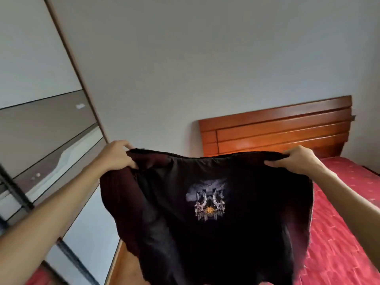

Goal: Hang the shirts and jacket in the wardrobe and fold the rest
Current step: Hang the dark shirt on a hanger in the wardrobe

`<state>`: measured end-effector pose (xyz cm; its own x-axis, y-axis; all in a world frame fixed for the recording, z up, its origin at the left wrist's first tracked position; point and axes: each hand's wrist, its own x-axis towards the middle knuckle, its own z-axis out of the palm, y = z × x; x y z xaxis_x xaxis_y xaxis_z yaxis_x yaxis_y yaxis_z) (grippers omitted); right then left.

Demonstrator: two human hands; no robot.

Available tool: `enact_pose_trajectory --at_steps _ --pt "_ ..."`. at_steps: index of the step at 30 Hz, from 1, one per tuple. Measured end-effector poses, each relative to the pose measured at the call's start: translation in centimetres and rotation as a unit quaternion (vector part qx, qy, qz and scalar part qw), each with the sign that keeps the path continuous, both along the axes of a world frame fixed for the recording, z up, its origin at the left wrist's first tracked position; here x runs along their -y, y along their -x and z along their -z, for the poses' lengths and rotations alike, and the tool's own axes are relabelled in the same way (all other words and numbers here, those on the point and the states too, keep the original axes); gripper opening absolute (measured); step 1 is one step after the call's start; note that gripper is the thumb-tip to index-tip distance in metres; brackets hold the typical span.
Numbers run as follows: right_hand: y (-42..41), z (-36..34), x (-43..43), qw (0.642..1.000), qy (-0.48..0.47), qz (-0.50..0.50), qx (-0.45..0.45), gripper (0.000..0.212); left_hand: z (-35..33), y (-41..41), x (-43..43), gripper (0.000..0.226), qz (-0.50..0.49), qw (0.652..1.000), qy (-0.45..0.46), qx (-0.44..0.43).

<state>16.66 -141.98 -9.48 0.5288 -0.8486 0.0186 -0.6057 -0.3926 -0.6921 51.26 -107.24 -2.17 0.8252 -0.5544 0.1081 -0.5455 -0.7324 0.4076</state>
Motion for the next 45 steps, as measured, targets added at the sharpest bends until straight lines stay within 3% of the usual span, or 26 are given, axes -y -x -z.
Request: enact_pose_trajectory --at_steps 2,10,11,13,14,17,20,23,25,27,31,34,37,41,43,45 --pt "-4.6 -0.8 -2.7 0.999 -0.023 -0.044 0.009 0.055 -0.2 -0.8 -3.8 0.060 -0.045 0.998 0.028 -0.045" --pt "-22.7 -3.5 -19.6 0.957 -0.141 -0.237 0.089 0.041 -1.2 -2.0 -18.3 0.029 -0.144 0.962 0.118 -0.200" --pt "-24.5 -3.9 -22.2 0.951 -0.147 -0.256 0.096 0.042 -1.5 -1.8 -20.1 0.033 -0.164 0.955 0.134 -0.206" --pt "-27.7 -4.9 -27.7 0.937 -0.151 -0.295 0.113 0.042 -1.7 -2.2 -23.6 0.063 -0.193 0.941 0.175 -0.215" --pt "-29.0 -5.5 -30.5 0.929 -0.152 -0.316 0.121 0.042 -1.7 -2.4 -25.2 0.067 -0.207 0.932 0.204 -0.215" --pt "-32.1 -7.4 -39.5 0.896 -0.153 -0.391 0.143 0.038 -2.3 -2.1 -30.1 0.046 -0.247 0.901 0.288 -0.209" --pt "-34.2 -9.0 -48.2 0.858 -0.145 -0.460 0.178 0.035 -2.4 -2.4 -34.6 0.065 -0.279 0.874 0.348 -0.194" --pt "-35.9 -10.4 -55.8 0.825 -0.108 -0.503 0.232 0.046 -3.5 -2.5 -38.8 0.078 -0.299 0.849 0.398 -0.180" --pt "-36.6 -11.4 -59.9 0.806 -0.085 -0.531 0.248 0.048 -4.8 -2.4 -41.4 0.066 -0.311 0.823 0.442 -0.176" --pt "-37.3 -12.0 -63.0 0.783 -0.083 -0.560 0.257 0.036 -6.3 -2.2 -43.4 0.057 -0.313 0.800 0.476 -0.189" --pt "-38.9 -12.6 -67.4 0.738 -0.124 -0.608 0.265 0.024 -8.2 -2.7 -46.2 0.057 -0.341 0.774 0.504 -0.174" --pt "-40.0 -12.8 -70.0 0.705 -0.164 -0.633 0.274 0.024 -8.9 -3.8 -48.2 0.070 -0.379 0.762 0.507 -0.136" --pt "-41.6 -13.0 -72.3 0.660 -0.208 -0.666 0.279 0.024 -9.7 -5.0 -50.3 0.037 -0.421 0.755 0.495 -0.093" --pt "-45.0 -14.5 -74.8 0.602 -0.214 -0.729 0.244 0.023 -10.8 -7.1 -54.1 0.047 -0.467 0.736 0.489 -0.046" --pt "-47.2 -15.8 -76.2 0.580 -0.207 -0.753 0.231 0.033 -11.5 -8.4 -55.7 0.043 -0.475 0.728 0.494 -0.028" --pt "-49.6 -17.7 -77.8 0.585 -0.217 -0.742 0.244 0.046 -12.6 -9.5 -56.6 0.036 -0.473 0.725 0.501 -0.011"
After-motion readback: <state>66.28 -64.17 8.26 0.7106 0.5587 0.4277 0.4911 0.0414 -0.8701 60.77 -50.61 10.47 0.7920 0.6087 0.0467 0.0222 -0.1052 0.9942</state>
